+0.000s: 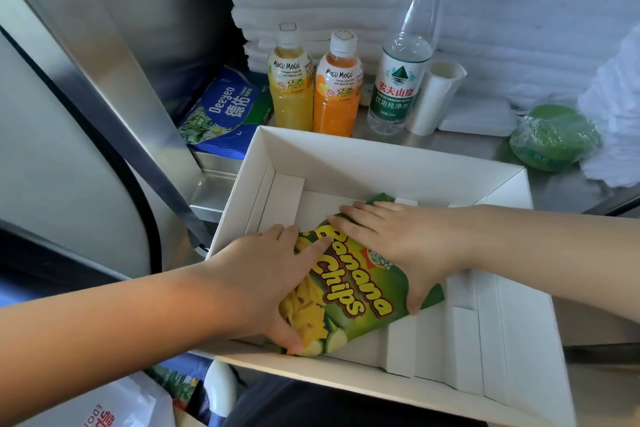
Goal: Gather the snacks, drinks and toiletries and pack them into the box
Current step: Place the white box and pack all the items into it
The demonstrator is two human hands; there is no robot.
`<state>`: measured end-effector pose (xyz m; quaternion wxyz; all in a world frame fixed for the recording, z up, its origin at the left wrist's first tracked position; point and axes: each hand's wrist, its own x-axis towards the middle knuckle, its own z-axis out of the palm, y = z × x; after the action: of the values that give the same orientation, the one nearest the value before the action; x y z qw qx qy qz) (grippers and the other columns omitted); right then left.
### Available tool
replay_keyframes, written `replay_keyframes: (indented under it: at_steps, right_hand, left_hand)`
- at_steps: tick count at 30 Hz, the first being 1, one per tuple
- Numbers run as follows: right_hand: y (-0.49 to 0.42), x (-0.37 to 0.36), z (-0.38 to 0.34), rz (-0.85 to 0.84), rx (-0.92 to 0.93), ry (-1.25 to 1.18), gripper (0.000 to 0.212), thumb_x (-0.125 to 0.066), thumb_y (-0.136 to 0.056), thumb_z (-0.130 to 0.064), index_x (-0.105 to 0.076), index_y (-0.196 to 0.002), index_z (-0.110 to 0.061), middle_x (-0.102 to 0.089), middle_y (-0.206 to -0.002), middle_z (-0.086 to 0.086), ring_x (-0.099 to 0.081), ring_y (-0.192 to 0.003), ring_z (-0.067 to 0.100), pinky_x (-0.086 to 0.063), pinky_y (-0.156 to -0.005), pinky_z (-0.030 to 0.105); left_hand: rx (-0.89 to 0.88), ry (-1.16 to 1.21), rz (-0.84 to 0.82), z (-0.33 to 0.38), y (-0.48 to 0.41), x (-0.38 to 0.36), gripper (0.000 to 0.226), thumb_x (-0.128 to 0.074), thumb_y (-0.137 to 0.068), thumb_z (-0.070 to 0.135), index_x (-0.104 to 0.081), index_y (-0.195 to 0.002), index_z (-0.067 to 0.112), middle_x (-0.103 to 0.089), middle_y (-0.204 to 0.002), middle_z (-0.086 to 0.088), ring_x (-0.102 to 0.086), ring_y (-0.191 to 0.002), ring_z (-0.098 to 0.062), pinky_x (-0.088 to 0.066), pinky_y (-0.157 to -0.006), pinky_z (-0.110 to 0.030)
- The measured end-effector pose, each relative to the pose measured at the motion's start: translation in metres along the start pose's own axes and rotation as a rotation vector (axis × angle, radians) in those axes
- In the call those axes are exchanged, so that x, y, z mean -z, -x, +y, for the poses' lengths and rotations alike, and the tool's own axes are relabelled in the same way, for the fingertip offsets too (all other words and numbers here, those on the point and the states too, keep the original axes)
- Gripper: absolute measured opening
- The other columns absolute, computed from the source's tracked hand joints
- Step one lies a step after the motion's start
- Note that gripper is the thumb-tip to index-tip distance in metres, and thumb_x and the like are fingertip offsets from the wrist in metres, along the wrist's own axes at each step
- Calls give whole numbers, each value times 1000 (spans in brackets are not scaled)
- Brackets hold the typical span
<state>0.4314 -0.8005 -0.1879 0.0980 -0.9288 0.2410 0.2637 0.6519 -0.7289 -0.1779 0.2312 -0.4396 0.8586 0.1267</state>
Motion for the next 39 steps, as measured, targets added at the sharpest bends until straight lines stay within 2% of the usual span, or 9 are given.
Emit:
replay_keyframes:
  at_steps: [7, 11, 15, 19, 23, 27, 30, 35, 39]
  right_hand:
    - [1, 7, -5, 43, 35, 104, 141, -76, -55, -63, 17, -147, -11, -15, -150, 13, -18, -138, 27, -12, -116, 33]
    - [4, 9, -5, 100, 38, 136, 133, -76, -56, -52, 13, -147, -12, -19, -148, 12, -21, -135, 27, -14, -116, 34]
    - [8, 12, -4, 136, 64, 142, 130, -76, -55, -48, 7, -149, -13, -23, -145, 11, -25, -131, 27, -14, -114, 30]
    - [14, 13, -1, 148, 77, 112, 127, -75, -59, -45, 10, -148, -16, -19, -144, 5, -20, -133, 23, -14, -114, 27]
    - [22, 14, -2, 192, 85, 121, 120, -72, -66, -45, 15, -146, -24, -16, -146, 0, -13, -137, 20, -7, -116, 26]
    - [34, 22, -7, 274, 89, 126, 98, -64, -75, -46, -6, -149, -21, -24, -147, 4, -14, -139, 19, 7, -113, 24]
    - [37, 27, -5, 268, 99, 157, 86, -56, -84, -47, -5, -150, -24, -20, -151, 1, -6, -143, 15, 9, -115, 29]
    - [37, 31, 0, 233, 130, 270, 84, -52, -87, -20, 3, -150, -25, -11, -154, -1, 3, -144, 13, 17, -114, 29]
    - [29, 38, -1, 185, 145, 350, 91, -52, -82, -11, 8, -149, -25, -5, -155, -2, 3, -142, 16, 8, -114, 32]
  left_hand:
    - [22, -20, 36, 7, 0, -2, 126, -61, -62, 77, 22, -143, 29, -18, -142, -5, -27, -126, -25, -35, -99, -37]
    - [41, -62, 89, 11, 1, -4, 126, -57, -61, 80, 25, -141, 27, -19, -139, -9, -27, -124, -26, -38, -96, -37]
    - [35, -95, 71, 7, 1, -1, 132, -68, -62, 71, 29, -140, 27, -19, -140, -6, -28, -125, -26, -37, -97, -37]
    - [-7, -135, 73, 1, -2, 2, 122, -73, -72, 51, 26, -140, 30, -24, -139, -11, -33, -125, -27, -37, -97, -38]
    - [-55, -110, 201, 0, -1, 1, 105, -63, -82, 50, 24, -137, 32, -31, -132, -8, -41, -117, -25, -40, -92, -36]
    - [-75, -75, 217, 3, -2, -3, 116, -69, -80, 39, 38, -124, 38, -31, -124, -6, -44, -109, -25, -40, -77, -34]
    - [-99, -15, 256, 0, -2, -10, 112, -65, -86, 29, 41, -118, 46, -31, -117, -5, -48, -100, -25, -45, -75, -39]
    - [-113, 74, 271, -7, -2, -10, 109, -63, -85, 18, 33, -126, 51, -35, -106, 0, -51, -85, -21, -49, -70, -40]
    - [-97, 117, 204, -9, 2, -7, 105, -61, -87, 16, 31, -124, 53, -40, -109, 1, -53, -86, -19, -50, -75, -39]
